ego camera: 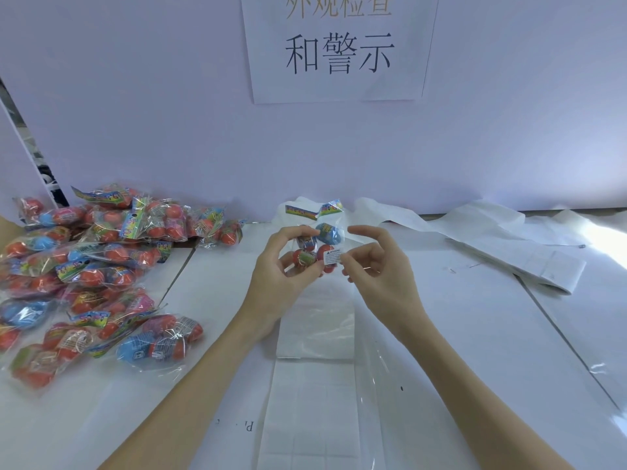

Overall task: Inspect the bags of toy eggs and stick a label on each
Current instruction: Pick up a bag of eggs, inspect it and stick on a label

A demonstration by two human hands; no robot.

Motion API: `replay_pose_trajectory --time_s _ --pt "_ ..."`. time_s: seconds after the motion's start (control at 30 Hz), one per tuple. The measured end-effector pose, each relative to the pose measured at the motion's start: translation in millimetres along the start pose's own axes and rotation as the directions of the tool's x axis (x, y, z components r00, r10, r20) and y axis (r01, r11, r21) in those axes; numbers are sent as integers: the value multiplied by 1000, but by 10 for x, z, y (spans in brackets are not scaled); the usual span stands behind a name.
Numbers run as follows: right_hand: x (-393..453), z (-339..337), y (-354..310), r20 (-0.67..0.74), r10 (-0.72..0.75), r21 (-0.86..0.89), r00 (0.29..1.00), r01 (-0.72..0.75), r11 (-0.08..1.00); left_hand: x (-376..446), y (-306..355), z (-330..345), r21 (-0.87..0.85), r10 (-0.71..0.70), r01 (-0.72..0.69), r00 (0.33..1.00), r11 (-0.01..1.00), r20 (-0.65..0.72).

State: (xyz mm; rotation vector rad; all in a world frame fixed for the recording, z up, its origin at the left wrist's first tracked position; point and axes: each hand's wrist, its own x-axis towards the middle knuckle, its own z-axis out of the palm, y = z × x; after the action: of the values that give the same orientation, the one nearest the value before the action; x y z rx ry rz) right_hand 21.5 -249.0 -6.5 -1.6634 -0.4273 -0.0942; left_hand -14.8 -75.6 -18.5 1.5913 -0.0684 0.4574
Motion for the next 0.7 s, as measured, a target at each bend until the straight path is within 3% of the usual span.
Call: replay_pose_trajectory --time_s 0.33,0.7 --pt "11 16 74 2 -16 -60 1000 16 998 -16 48 5 -52 -40 39 999 998 -11" --pt "11 26 77 29 -42 -70 999 44 997 -8 23 28 11 31 -30 998 999 -60"
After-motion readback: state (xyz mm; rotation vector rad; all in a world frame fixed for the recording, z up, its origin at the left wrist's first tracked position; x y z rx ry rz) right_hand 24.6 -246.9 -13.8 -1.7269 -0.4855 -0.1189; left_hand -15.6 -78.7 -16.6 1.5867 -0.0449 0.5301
